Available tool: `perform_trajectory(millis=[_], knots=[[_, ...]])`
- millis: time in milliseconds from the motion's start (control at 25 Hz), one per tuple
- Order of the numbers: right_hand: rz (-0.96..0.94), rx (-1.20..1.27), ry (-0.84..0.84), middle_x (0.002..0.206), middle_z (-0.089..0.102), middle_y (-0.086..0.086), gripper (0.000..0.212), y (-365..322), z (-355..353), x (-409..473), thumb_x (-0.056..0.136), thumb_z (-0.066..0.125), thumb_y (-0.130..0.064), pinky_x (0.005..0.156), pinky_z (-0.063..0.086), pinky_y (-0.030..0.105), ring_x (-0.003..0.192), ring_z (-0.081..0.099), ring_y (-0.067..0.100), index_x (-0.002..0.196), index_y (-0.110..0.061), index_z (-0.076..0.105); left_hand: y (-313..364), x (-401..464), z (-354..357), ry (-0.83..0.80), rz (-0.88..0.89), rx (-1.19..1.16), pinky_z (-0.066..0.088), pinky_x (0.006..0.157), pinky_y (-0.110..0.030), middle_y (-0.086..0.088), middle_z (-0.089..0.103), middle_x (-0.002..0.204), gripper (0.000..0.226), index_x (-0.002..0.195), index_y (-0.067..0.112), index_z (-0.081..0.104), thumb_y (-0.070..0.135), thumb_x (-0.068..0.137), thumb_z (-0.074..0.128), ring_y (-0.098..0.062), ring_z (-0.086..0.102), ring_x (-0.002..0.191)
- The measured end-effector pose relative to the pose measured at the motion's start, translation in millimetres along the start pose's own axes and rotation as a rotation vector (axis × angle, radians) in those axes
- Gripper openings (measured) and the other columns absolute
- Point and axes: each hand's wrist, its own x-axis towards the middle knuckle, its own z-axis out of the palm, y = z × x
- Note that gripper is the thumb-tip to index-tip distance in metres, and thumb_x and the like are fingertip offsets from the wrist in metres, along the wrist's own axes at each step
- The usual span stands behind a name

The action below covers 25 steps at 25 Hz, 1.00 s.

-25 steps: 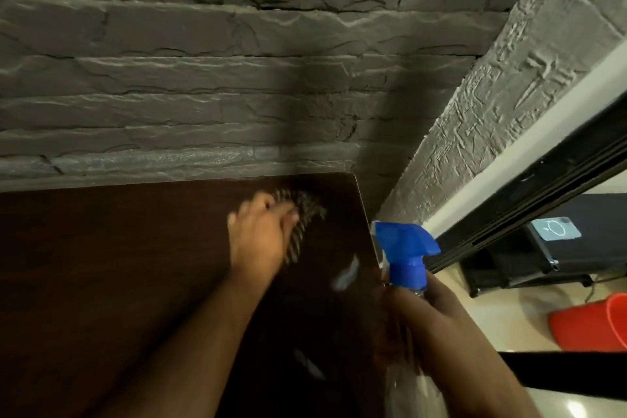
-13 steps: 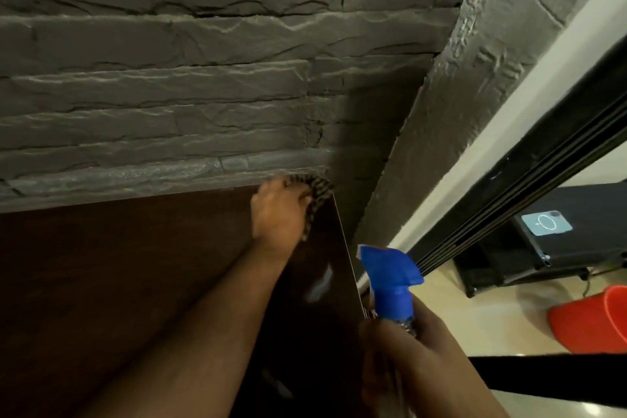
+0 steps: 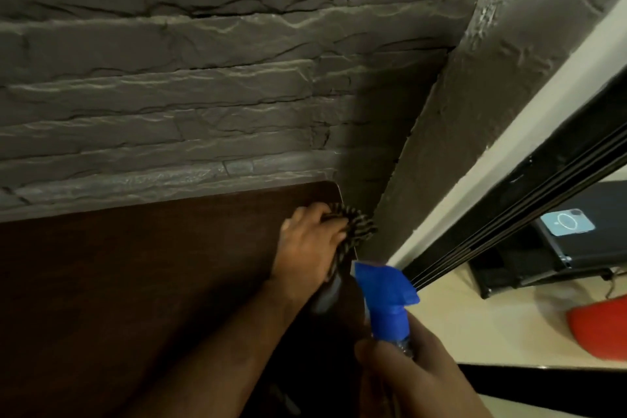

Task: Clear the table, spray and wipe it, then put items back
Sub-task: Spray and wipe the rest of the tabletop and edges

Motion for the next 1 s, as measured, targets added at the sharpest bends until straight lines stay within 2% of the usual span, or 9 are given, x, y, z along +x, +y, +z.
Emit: perform_trajectory(millis=[120,200,280,400,560,680,760,880,1000], knots=[[0.009,0.052,-0.01,0.073,0.071,0.017,0.054,-4,1,-2,0.045,0.071,-0.022,0.064,0.051,0.031,0.06,0.065,0.023,0.098,-0.032,0.066,-12,34,-8,0.048,-0.166,-0.015,0.038,0.093,-0.032,0.003,0.05,0.119,0.024,0.115,0.03,0.062,0.035,0.097,0.046,-0.015,0.046,0.109],[-0.005,0.067,-0.016,0.067,0.068,0.014,0.058,-2,0,-2,0.043,0.072,-0.024,0.07,0.05,0.037,0.061,0.063,0.025,0.099,-0.035,0.066,8,59,-19,0.013,-0.243,-0.037,0.042,0.09,-0.034,-0.001,0.052,0.116,0.023,0.113,0.025,0.063,0.033,0.096,0.05,-0.018,0.047,0.107],[-0.003,0.066,-0.017,0.07,0.068,0.017,0.064,0,1,-3,0.04,0.074,-0.027,0.076,0.05,0.044,0.066,0.063,0.028,0.102,-0.036,0.066,20,33,-18,-0.032,-0.084,-0.031,0.041,0.091,-0.035,0.001,0.05,0.121,0.024,0.117,0.028,0.061,0.032,0.097,0.049,-0.017,0.045,0.107],[0.03,0.108,-0.018,0.078,0.068,0.026,0.063,5,-3,-6,0.042,0.074,-0.02,0.07,0.049,0.037,0.065,0.064,0.029,0.104,-0.032,0.066,-21,-31,-19,-0.035,0.034,-0.016,0.036,0.098,-0.038,0.005,0.047,0.133,0.028,0.122,0.036,0.06,0.034,0.097,0.048,-0.019,0.043,0.116],[0.03,0.117,-0.006,0.064,0.064,0.012,0.065,7,-7,-13,0.048,0.07,-0.018,0.062,0.051,0.034,0.056,0.061,0.023,0.112,-0.029,0.061,-40,27,-29,0.024,-0.291,0.035,0.036,0.096,-0.036,0.0,0.05,0.132,0.029,0.122,0.034,0.062,0.034,0.096,0.052,-0.021,0.044,0.117],[0.041,0.141,0.044,0.058,0.067,0.008,0.052,12,-7,-18,0.061,0.078,-0.01,0.062,0.05,0.033,0.054,0.063,0.022,0.105,-0.034,0.062,-2,-4,-19,-0.09,-0.082,-0.009,0.035,0.097,-0.036,0.007,0.047,0.131,0.028,0.122,0.038,0.059,0.036,0.097,0.047,-0.016,0.043,0.118],[0.063,0.145,0.065,0.054,0.069,0.001,0.046,10,-8,-23,0.07,0.076,0.001,0.057,0.05,0.026,0.052,0.064,0.016,0.096,-0.034,0.061,-9,-61,-22,-0.012,0.032,-0.025,0.035,0.088,-0.035,0.008,0.054,0.124,0.028,0.117,0.039,0.064,0.038,0.096,0.046,-0.018,0.05,0.111],[0.043,0.17,0.049,0.055,0.065,0.008,0.046,8,-8,-30,0.068,0.076,-0.007,0.051,0.051,0.026,0.049,0.062,0.019,0.104,-0.029,0.06,-43,-35,-28,0.031,-0.155,0.023,0.031,0.089,-0.035,0.006,0.053,0.124,0.027,0.119,0.037,0.064,0.036,0.096,0.049,-0.019,0.046,0.113],[0.03,0.158,0.045,0.053,0.06,0.01,0.041,9,-7,-34,0.076,0.073,-0.005,0.05,0.05,0.033,0.047,0.058,0.023,0.107,-0.026,0.057,-23,28,-26,0.007,-0.274,0.028,0.031,0.093,-0.036,0.002,0.051,0.13,0.029,0.122,0.035,0.063,0.036,0.095,0.052,-0.021,0.043,0.118]])
